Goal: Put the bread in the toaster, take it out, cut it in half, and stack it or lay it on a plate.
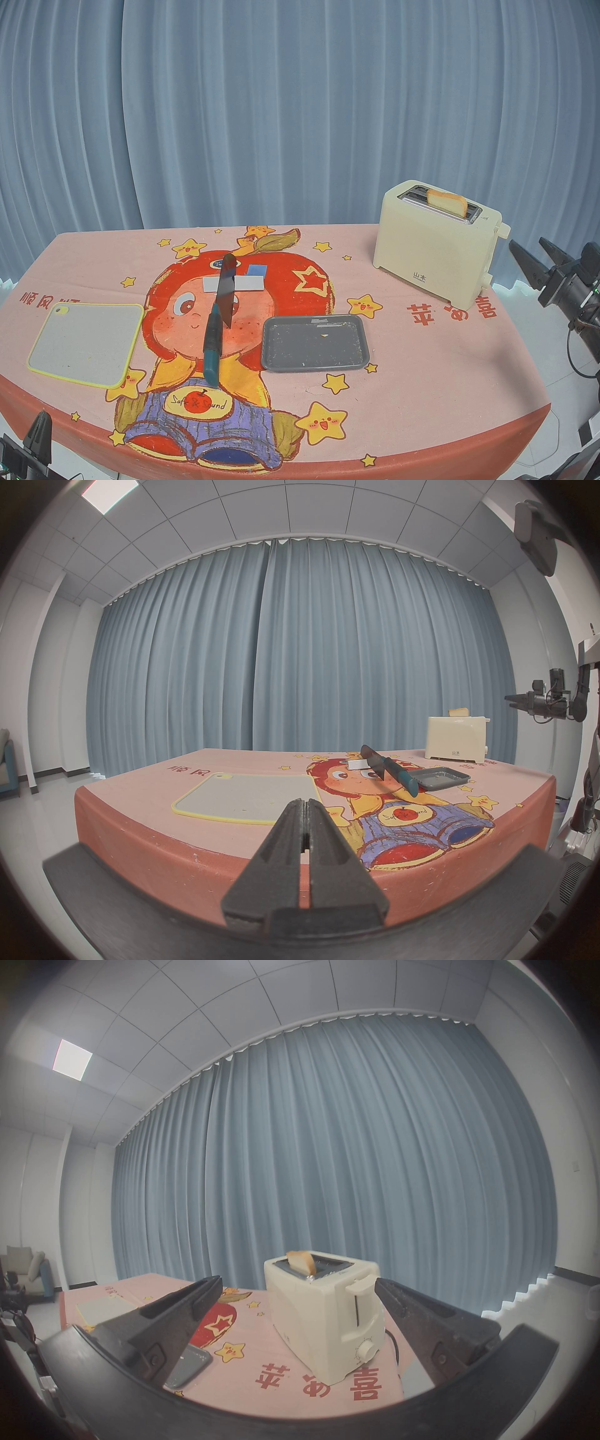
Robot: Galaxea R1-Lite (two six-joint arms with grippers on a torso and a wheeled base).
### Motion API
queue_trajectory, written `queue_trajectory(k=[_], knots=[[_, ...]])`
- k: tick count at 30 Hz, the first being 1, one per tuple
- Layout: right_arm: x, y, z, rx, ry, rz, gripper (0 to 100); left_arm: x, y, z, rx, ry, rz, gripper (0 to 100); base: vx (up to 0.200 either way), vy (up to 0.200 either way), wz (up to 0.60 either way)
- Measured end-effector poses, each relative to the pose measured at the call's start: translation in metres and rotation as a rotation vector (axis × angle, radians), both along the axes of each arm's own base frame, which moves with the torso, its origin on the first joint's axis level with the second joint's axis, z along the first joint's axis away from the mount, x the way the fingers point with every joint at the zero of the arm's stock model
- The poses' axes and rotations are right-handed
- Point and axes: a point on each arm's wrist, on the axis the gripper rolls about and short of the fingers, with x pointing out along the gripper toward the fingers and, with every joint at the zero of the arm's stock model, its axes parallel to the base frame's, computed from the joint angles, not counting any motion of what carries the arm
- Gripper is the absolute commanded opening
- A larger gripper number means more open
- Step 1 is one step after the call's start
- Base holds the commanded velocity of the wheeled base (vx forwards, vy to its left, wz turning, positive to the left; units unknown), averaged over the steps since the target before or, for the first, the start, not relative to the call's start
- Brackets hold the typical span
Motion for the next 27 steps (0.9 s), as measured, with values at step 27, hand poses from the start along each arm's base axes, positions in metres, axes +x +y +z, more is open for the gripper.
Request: queue_trajectory(k=[27], knots=[[-0.003, -0.014, 0.039, 0.097, 0.036, 0.013, 100, 0.0, 0.0, 0.0, 0.0, 0.0, 0.0, 0, 0.0, 0.0, 0.0]])
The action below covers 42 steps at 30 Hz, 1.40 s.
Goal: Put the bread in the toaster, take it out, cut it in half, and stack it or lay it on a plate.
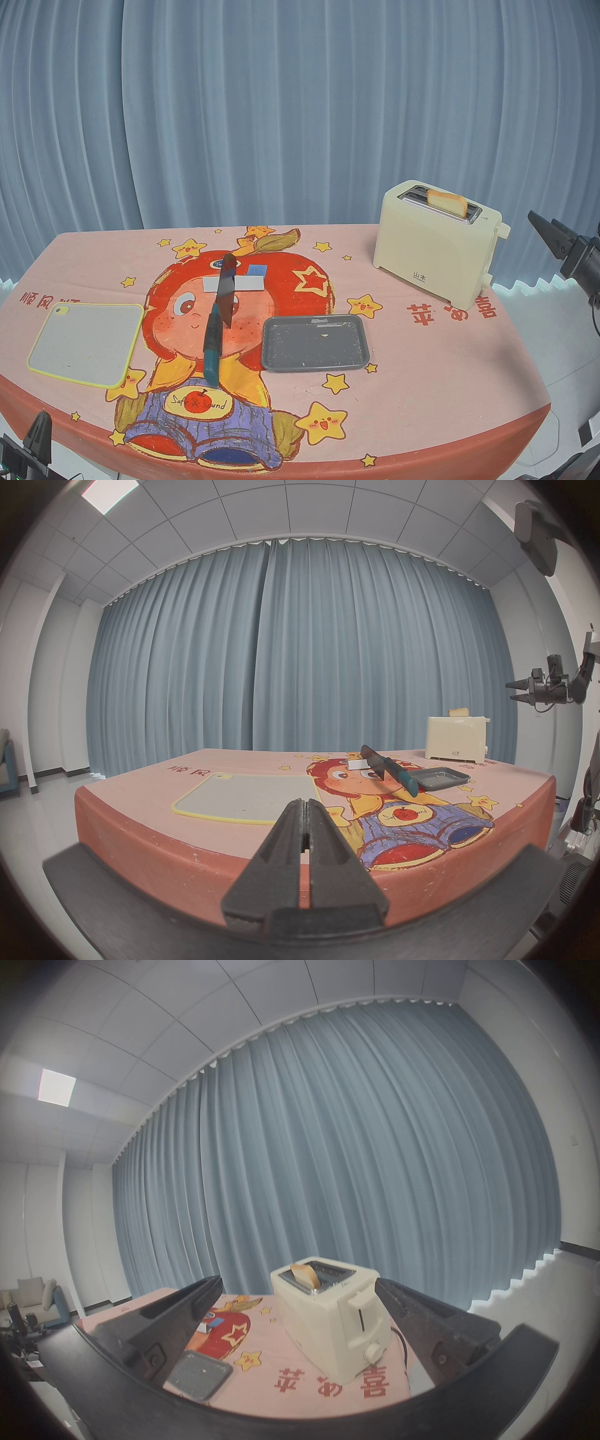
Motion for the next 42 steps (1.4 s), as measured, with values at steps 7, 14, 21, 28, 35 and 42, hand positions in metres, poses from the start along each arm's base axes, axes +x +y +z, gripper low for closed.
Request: queue_trajectory(k=[7, 14, 21, 28, 35, 42], knots=[[-0.005, 0.001, 0.01, -0.058, 0.126, 0.021, 100, 0.0, 0.0, 0.0, 0.0, 0.0, 0.0, 0, 0.0, 0.0, 0.0], [-0.013, 0.003, 0.032, -0.099, 0.145, 0.05, 100, 0.0, 0.0, 0.0, 0.0, 0.0, 0.0, 0, 0.0, 0.0, 0.0], [-0.012, 0.004, 0.044, -0.18, 0.084, 0.057, 100, 0.0, 0.0, 0.0, 0.0, 0.0, 0.0, 0, 0.0, 0.0, 0.0], [0.003, 0.005, 0.047, -0.25, 0.044, 0.05, 100, 0.0, 0.0, 0.0, 0.0, 0.0, 0.0, 0, 0.0, 0.0, 0.0], [0.023, 0.005, 0.051, -0.27, 0.047, 0.048, 100, 0.0, 0.0, 0.0, 0.0, 0.0, 0.0, 0, 0.0, 0.0, 0.0], [0.042, 0.008, 0.042, -0.297, 0.079, 0.066, 100, 0.0, 0.0, 0.0, 0.0, 0.0, 0.0, 0, 0.0, 0.0, 0.0]])
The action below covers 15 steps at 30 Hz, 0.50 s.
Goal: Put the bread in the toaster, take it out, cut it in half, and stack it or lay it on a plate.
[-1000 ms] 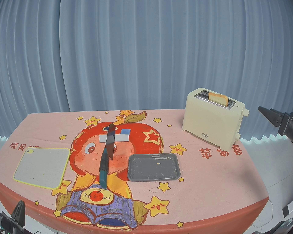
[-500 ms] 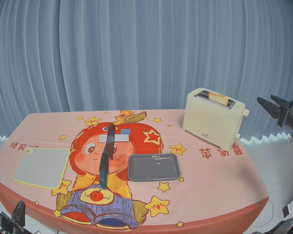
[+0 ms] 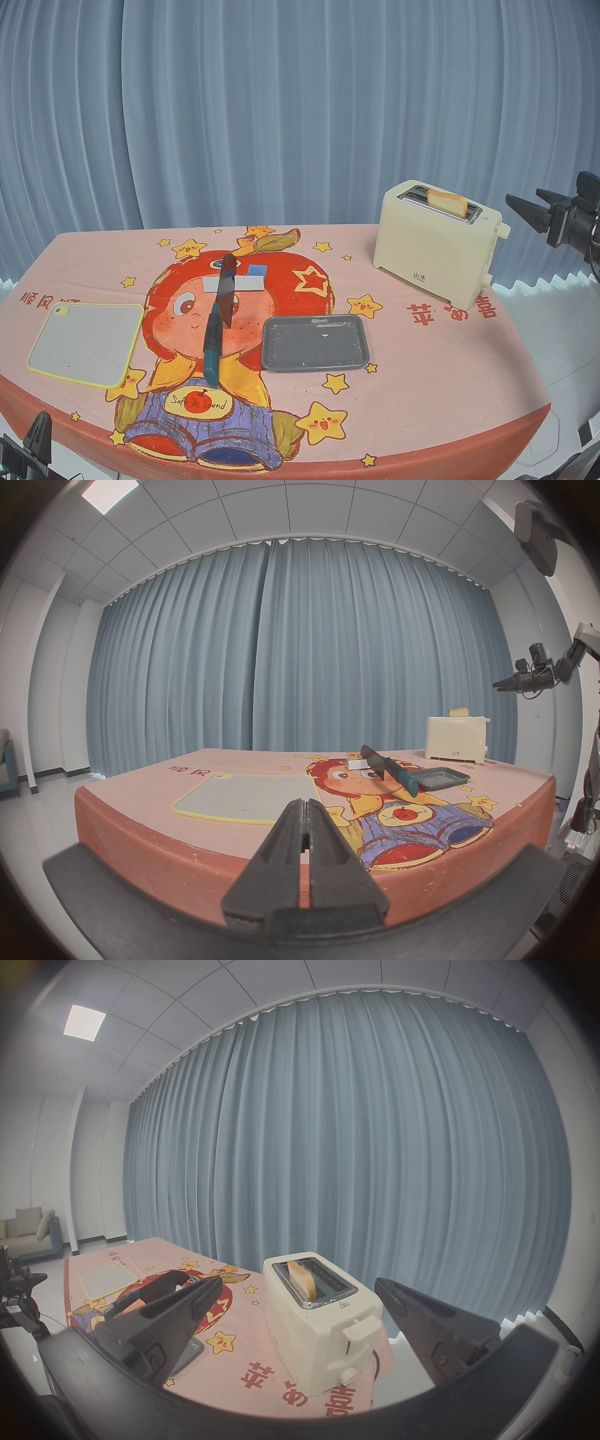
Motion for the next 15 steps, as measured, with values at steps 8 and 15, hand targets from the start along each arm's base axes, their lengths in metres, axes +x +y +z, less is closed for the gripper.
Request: queue_trajectory(k=[8, 15], knots=[[0.019, 0.006, -0.006, -0.02, 0.027, 0.025, 100, 0.0, 0.0, 0.0, 0.0, 0.0, 0.0, 0, 0.0, 0.0, 0.0], [0.035, 0.012, -0.009, -0.029, 0.038, 0.04, 100, 0.0, 0.0, 0.0, 0.0, 0.0, 0.0, 0, 0.0, 0.0, 0.0]])
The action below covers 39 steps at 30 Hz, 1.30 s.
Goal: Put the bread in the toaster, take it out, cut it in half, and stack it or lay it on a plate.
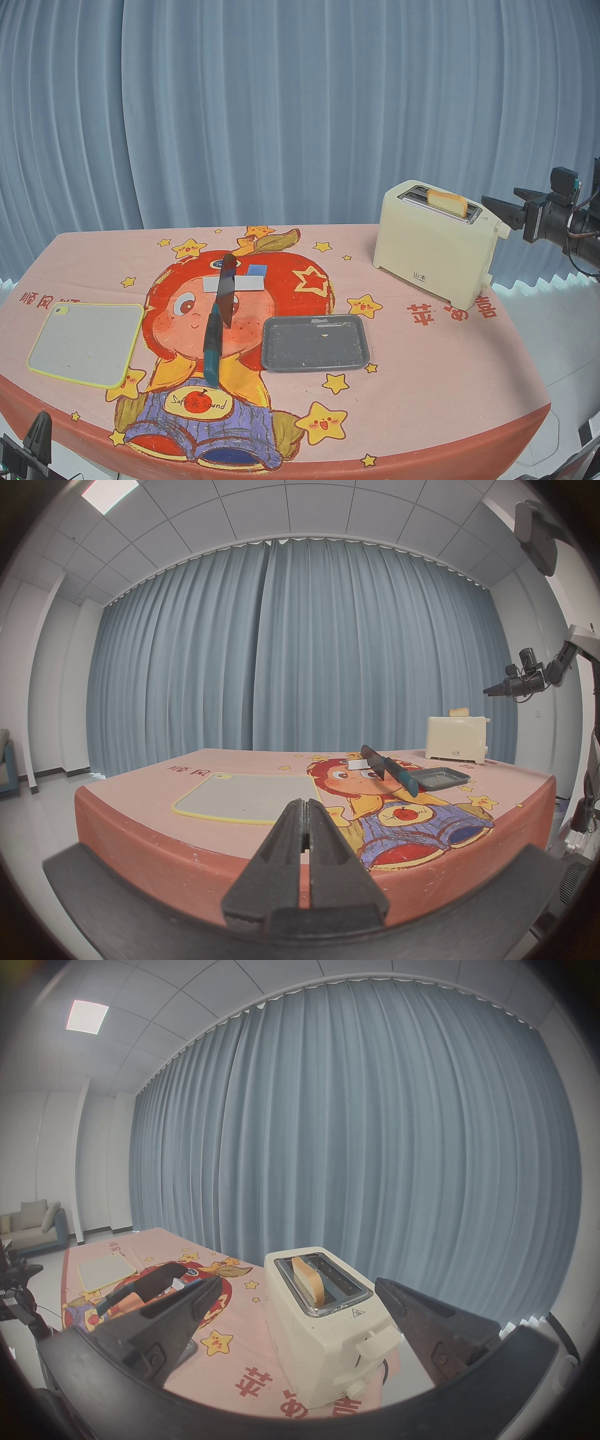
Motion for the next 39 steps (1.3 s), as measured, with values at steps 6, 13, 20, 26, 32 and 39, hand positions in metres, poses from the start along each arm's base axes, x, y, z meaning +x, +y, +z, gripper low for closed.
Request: queue_trajectory(k=[6, 13, 20, 26, 32, 39], knots=[[0.011, 0.0, -0.006, -0.025, 0.0, 0.005, 100, 0.0, 0.0, 0.0, 0.0, 0.0, -0.001, 0, 0.0, 0.0, 0.0], [0.024, 0.001, -0.008, -0.047, -0.045, 0.031, 100, 0.0, 0.0, 0.0, 0.0, 0.0, 0.0, 0, 0.0, 0.0, 0.0], [0.037, -0.001, -0.012, -0.114, -0.058, 0.041, 100, 0.0, 0.0, 0.0, 0.0, 0.0, 0.0, 0, 0.0, 0.0, 0.0], [0.056, 0.002, -0.019, -0.145, -0.058, 0.053, 100, 0.0, 0.0, 0.0, 0.0, 0.0, 0.0, 0, 0.0, 0.0, 0.0], [0.074, 0.009, -0.029, -0.154, -0.041, 0.071, 100, 0.0, 0.0, 0.0, 0.0, 0.0, 0.0, 0, 0.0, 0.0, 0.0], [0.087, 0.015, -0.04, -0.16, -0.019, 0.083, 100, 0.0, 0.0, 0.0, 0.0, 0.0, 0.0, 0, 0.0, 0.0, 0.0]])
